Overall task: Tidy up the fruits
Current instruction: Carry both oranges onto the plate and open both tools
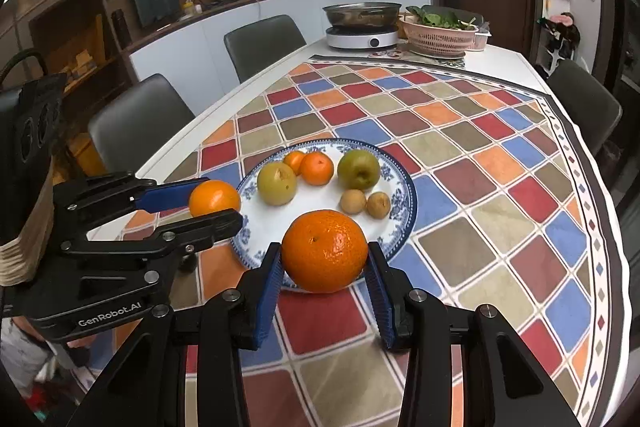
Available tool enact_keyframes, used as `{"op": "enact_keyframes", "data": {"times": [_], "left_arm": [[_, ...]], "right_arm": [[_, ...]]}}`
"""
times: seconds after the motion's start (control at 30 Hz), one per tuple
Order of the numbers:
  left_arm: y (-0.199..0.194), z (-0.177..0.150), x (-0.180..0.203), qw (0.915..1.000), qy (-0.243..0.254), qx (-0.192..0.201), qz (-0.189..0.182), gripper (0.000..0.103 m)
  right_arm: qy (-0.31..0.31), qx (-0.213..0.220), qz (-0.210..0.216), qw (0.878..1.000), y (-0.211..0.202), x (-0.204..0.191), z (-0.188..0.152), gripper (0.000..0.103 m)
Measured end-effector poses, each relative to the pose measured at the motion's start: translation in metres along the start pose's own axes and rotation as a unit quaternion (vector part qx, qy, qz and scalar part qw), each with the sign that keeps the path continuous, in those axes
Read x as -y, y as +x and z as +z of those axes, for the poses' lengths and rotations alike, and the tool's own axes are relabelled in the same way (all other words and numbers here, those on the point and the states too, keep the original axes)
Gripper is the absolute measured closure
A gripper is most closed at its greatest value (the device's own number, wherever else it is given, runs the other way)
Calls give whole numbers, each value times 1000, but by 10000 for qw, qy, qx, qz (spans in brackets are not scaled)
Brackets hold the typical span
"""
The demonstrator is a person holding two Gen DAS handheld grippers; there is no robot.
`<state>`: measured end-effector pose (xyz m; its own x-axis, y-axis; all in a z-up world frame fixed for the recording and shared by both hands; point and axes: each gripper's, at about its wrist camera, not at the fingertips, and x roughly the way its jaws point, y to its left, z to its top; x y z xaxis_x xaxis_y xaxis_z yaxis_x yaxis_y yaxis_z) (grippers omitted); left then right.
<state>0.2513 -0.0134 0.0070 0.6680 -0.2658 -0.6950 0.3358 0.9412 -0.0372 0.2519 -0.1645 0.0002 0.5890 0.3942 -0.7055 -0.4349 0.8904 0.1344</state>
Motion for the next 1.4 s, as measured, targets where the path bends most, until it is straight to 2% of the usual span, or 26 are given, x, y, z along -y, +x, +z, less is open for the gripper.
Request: {"op": "enact_keyframes", "data": {"times": [0.23,0.6,0.87,1.03,1.07,1.1,1.17,1.4], "left_arm": [[23,17,-13,9999,111,-73,-16,66],[73,40,-27,9977,469,-489,34,66],[99,46,-30,9960,410,-792,-79,66],[106,47,-33,9957,324,-869,-70,66],[107,48,-34,9956,284,-890,-66,64],[107,48,-35,9957,256,-889,-53,58],[105,49,-37,9961,205,-854,-26,55],[89,50,-37,9968,144,-748,237,55]], "right_arm": [[-8,-166,30,9999,23,5,16,61],[101,-579,69,9982,70,19,29,61],[182,-857,111,9961,95,30,30,61],[198,-914,116,9956,105,33,32,61],[185,-915,116,9956,106,33,32,61],[178,-931,113,9954,107,32,32,61],[181,-986,100,9949,109,32,32,61],[199,-854,134,9961,103,31,32,54]]}}
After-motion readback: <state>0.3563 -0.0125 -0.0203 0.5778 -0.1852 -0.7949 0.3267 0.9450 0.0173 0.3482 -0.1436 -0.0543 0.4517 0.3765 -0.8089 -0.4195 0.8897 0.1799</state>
